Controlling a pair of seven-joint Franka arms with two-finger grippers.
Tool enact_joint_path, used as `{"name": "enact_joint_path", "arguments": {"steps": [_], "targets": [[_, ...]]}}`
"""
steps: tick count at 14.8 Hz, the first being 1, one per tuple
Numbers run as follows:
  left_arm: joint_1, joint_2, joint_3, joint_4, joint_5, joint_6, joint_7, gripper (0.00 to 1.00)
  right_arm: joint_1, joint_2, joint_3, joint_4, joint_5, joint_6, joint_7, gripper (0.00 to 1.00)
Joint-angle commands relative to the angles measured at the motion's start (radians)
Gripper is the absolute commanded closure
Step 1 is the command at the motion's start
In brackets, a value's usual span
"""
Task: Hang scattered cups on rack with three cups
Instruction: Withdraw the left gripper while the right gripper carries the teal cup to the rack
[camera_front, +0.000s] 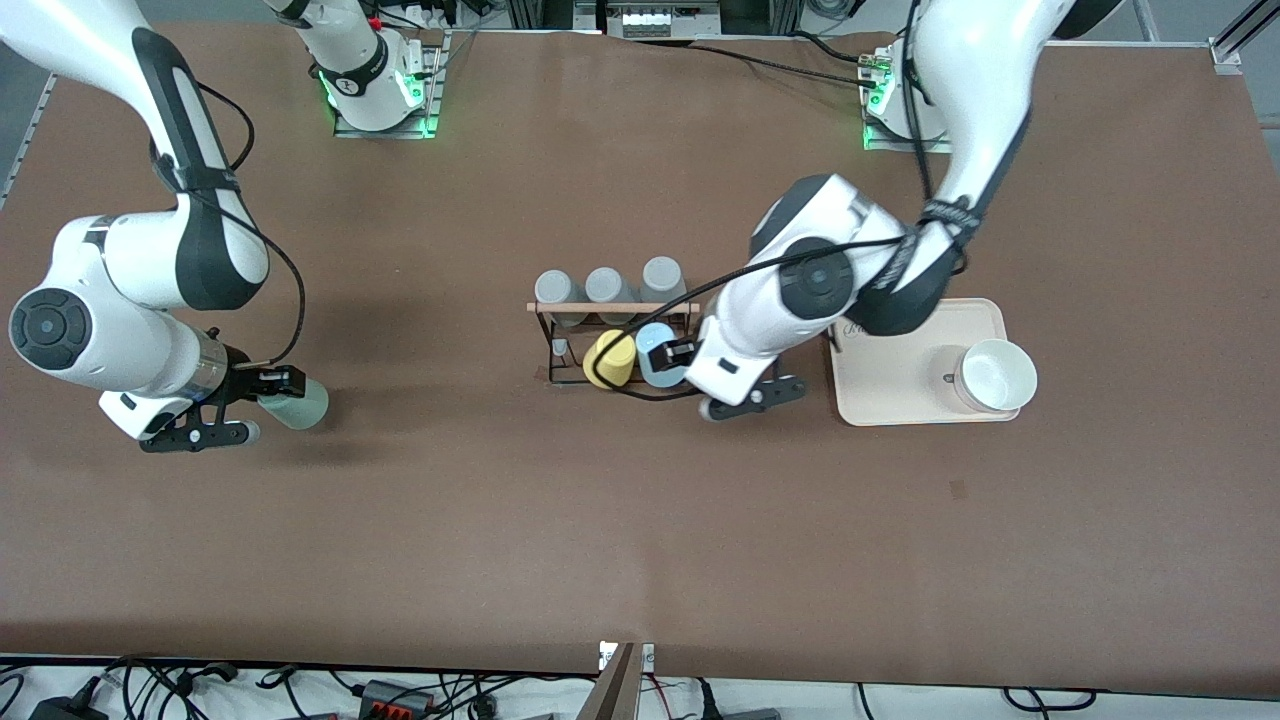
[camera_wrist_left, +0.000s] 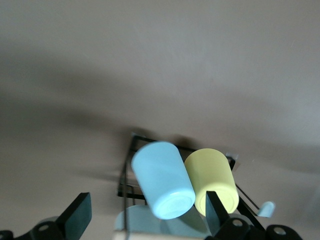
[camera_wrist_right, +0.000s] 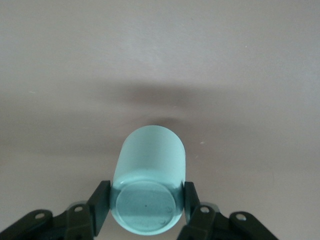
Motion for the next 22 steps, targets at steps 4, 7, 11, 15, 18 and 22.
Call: {"name": "enact_joint_path", "arguments": {"steps": [4,7,11,15,18,22], "targets": [[0.286,-0.195,0.001,-0.027,0.003,-0.229,0.426,0.00,0.189,0.023,-0.001,0.163,0.026,-0.171,0.306,0.67],[0.372,-0.284,-0.002,-0.032,0.059,-0.381,0.543,0.00,0.274,0.045,-0.001,0.195,0.057,-0.171,0.432,0.67],[0.402,-0.349,-0.007,-0.102,0.096,-0.404,0.553,0.00,0.380,0.097,-0.001,0.287,0.059,-0.170,0.588,0.67],[0.438,-0.501,-0.004,-0.344,0.098,-0.265,0.659,0.00,0.447,0.125,-0.001,0.335,0.059,-0.160,0.705,0.67],[0.453,-0.547,-0.013,-0.397,0.096,-0.262,0.686,0.00,0.490,0.135,-0.001,0.350,0.060,-0.157,0.774,0.67],[0.456,-0.475,-0.004,-0.276,0.128,-0.345,0.756,0.00,0.539,0.158,-0.001,0.350,0.059,-0.124,0.851,0.67]]}}
